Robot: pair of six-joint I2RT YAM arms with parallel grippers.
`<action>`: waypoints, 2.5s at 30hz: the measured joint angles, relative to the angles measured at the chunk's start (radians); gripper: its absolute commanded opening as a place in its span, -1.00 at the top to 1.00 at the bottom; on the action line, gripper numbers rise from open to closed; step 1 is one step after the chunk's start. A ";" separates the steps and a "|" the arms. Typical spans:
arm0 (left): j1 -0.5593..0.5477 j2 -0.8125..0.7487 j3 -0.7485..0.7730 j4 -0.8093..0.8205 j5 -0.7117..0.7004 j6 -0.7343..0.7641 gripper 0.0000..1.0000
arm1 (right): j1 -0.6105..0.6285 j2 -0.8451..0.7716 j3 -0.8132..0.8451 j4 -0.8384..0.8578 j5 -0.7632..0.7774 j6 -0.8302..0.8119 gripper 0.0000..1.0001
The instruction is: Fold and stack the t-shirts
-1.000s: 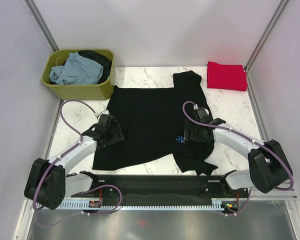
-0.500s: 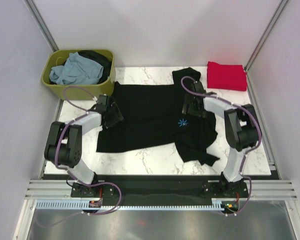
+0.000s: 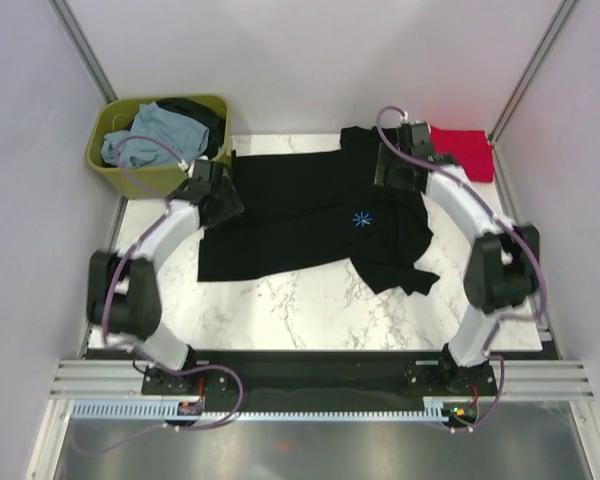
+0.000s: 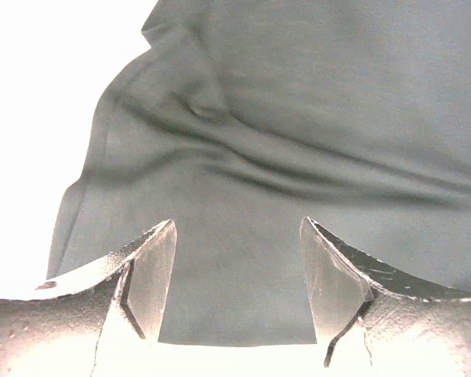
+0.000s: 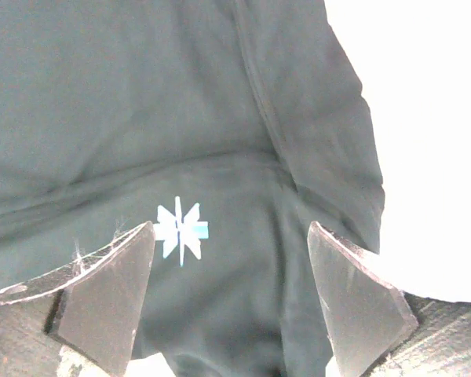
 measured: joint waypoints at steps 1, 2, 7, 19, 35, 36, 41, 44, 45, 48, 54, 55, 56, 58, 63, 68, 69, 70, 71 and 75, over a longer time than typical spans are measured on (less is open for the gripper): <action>-0.017 -0.081 -0.030 -0.002 -0.018 -0.001 -0.45 | 0.000 -0.092 -0.081 0.016 0.005 0.009 -0.76; -0.031 -0.162 -0.066 0.007 -0.026 -0.003 -0.46 | 0.001 -0.189 -0.165 0.027 0.010 0.023 -0.77; -0.018 -0.556 -0.360 0.057 -0.034 -0.052 -0.47 | -0.006 -0.573 -0.523 0.077 0.000 0.114 -0.75; 0.189 -0.632 -0.758 0.122 0.058 -0.154 -0.42 | -0.011 -0.823 -0.884 0.083 -0.236 0.187 -0.75; 0.190 -0.532 -0.762 0.272 0.049 -0.165 0.19 | -0.011 -0.834 -0.958 0.118 -0.268 0.188 -0.72; 0.190 -0.525 -0.762 0.280 0.050 -0.166 0.33 | -0.011 -0.827 -0.958 0.117 -0.263 0.195 -0.73; 0.191 -0.503 -0.768 0.302 0.054 -0.161 0.96 | -0.017 -0.840 -0.964 0.098 -0.172 0.256 -0.78; 0.191 -0.503 -0.773 0.319 0.059 -0.159 0.96 | -0.059 -0.895 -0.991 0.082 -0.101 0.303 -0.79; 0.191 -0.504 -0.777 0.325 0.059 -0.159 0.96 | -0.085 -0.916 -1.004 0.079 -0.085 0.320 -0.78; 0.191 -0.504 -0.787 0.342 0.062 -0.159 0.96 | -0.177 -0.951 -1.041 0.072 -0.068 0.364 -0.73; 0.191 -0.505 -0.790 0.364 0.085 -0.156 0.96 | -0.315 -0.917 -1.115 0.090 -0.122 0.416 -0.53; 0.191 -0.505 -0.790 0.369 0.088 -0.155 0.96 | -0.315 -0.902 -1.120 0.093 -0.142 0.421 -0.53; 0.191 -0.505 -0.792 0.371 0.089 -0.155 0.96 | -0.315 -0.891 -1.122 0.098 -0.162 0.426 -0.53; 0.191 -0.505 -0.795 0.372 0.092 -0.155 0.96 | -0.314 -0.885 -1.124 0.111 -0.192 0.430 -0.54; 0.191 -0.505 -0.797 0.373 0.094 -0.155 0.96 | -0.314 -0.884 -1.124 0.154 -0.217 0.434 -0.54; 0.191 -0.505 -0.798 0.377 0.094 -0.154 0.96 | -0.314 -0.822 -1.125 0.209 -0.224 0.434 -0.47; 0.191 -0.505 -0.798 0.378 0.094 -0.154 0.96 | -0.314 -0.806 -1.125 0.220 -0.227 0.434 -0.44; 0.191 -0.505 -0.798 0.378 0.094 -0.154 0.96 | -0.314 -0.793 -1.125 0.230 -0.227 0.434 -0.32; 0.191 -0.505 -0.798 0.378 0.094 -0.154 0.96 | -0.314 -0.782 -1.125 0.242 -0.228 0.432 -0.23; 0.191 -0.505 -0.798 0.379 0.094 -0.154 0.96 | -0.314 -0.766 -1.126 0.268 -0.229 0.426 0.34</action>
